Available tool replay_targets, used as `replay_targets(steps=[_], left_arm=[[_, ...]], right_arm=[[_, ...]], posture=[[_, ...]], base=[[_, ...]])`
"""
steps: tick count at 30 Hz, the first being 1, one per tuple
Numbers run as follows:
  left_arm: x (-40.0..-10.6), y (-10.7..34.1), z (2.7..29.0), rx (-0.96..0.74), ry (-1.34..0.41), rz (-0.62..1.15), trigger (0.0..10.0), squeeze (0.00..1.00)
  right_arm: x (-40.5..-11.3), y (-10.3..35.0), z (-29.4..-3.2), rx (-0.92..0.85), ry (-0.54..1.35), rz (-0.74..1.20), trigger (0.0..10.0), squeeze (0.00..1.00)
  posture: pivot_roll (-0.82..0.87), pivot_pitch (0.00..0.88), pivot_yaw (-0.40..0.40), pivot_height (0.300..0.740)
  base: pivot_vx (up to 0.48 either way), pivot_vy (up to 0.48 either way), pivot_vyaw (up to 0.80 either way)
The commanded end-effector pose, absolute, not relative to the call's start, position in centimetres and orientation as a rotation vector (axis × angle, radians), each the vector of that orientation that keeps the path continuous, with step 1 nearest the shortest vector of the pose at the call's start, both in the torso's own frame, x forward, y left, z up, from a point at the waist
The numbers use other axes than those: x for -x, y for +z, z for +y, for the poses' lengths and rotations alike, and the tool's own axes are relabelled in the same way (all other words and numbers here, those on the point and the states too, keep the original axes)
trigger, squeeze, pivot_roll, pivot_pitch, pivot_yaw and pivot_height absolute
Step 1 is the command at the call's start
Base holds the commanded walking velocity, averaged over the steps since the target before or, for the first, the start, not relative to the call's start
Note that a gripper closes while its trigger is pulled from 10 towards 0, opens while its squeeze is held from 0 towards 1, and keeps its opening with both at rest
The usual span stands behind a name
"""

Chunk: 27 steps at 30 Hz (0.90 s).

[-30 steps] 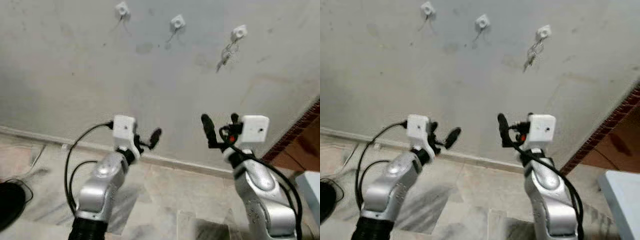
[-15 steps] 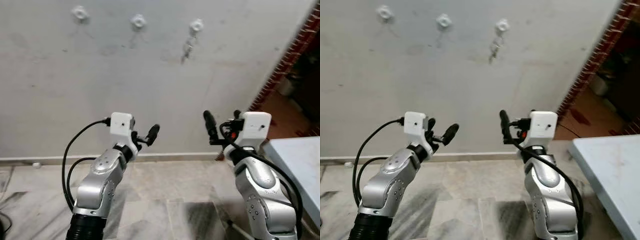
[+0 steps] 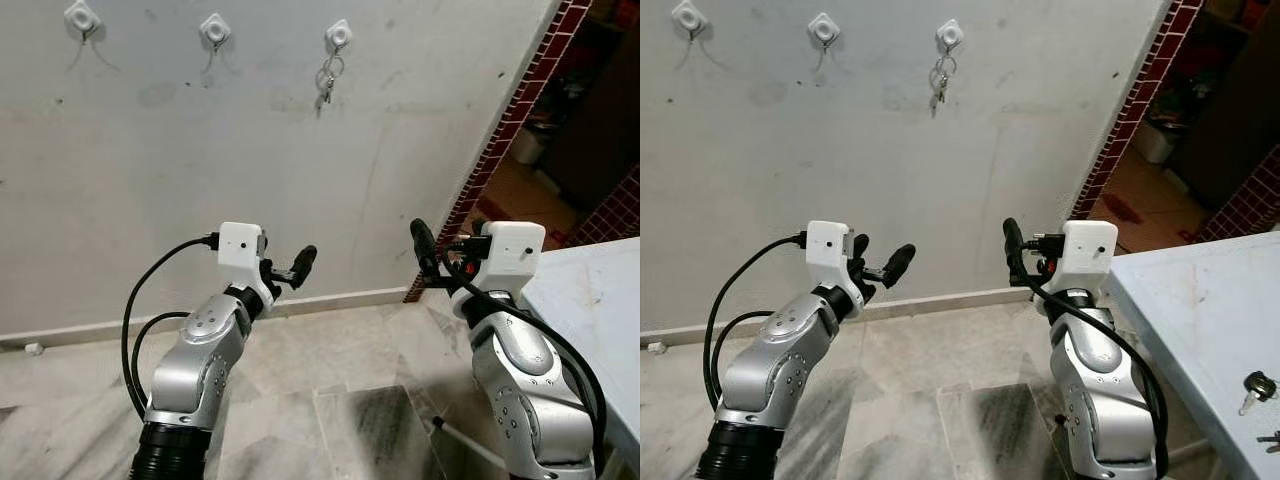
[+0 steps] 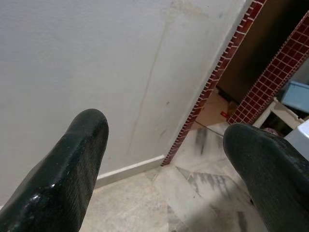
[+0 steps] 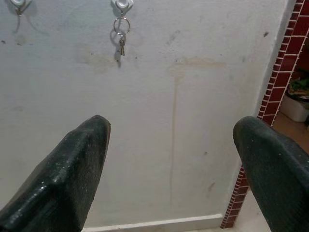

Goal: Hang keys on a hook

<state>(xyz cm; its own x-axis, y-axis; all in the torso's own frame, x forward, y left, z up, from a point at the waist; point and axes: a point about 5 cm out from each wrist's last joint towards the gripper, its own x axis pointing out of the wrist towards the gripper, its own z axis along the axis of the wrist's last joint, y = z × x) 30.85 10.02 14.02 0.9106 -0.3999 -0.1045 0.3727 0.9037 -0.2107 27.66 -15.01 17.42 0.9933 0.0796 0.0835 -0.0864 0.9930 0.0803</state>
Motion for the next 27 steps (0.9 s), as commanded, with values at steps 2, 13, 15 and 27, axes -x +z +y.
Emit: replay_targets(steps=[2,13,15,27], left_arm=[[-31.0,14.0,9.7,0.191,-0.413,0.159,10.0,0.0],[-30.3,12.9,9.6,0.161,-0.443,0.221,10.0,0.0],[-30.1,12.7,9.7,0.142,-0.455,0.229,10.0,0.0],[-30.6,12.7,8.7,0.096,-0.55,0.252,10.0,0.0]], right_arm=[[-27.8,17.5,-15.2,-0.081,0.077,-0.076,10.0,0.0],[-28.0,16.2,-15.1,-0.094,0.021,-0.048,10.0,0.0],[-28.0,15.9,-15.1,-0.099,0.001,-0.046,10.0,0.0],[-26.9,14.1,-16.5,-0.117,-0.112,-0.039,10.0,0.0]], posture=[[0.06,0.0,-0.107,0.74],[0.1,0.0,-0.047,0.74],[0.1,0.0,-0.027,0.74],[0.08,0.0,0.064,0.74]], base=[[0.0,0.0,-0.8],[0.0,0.0,-0.8],[0.0,0.0,-0.8],[0.0,0.0,-0.07]])
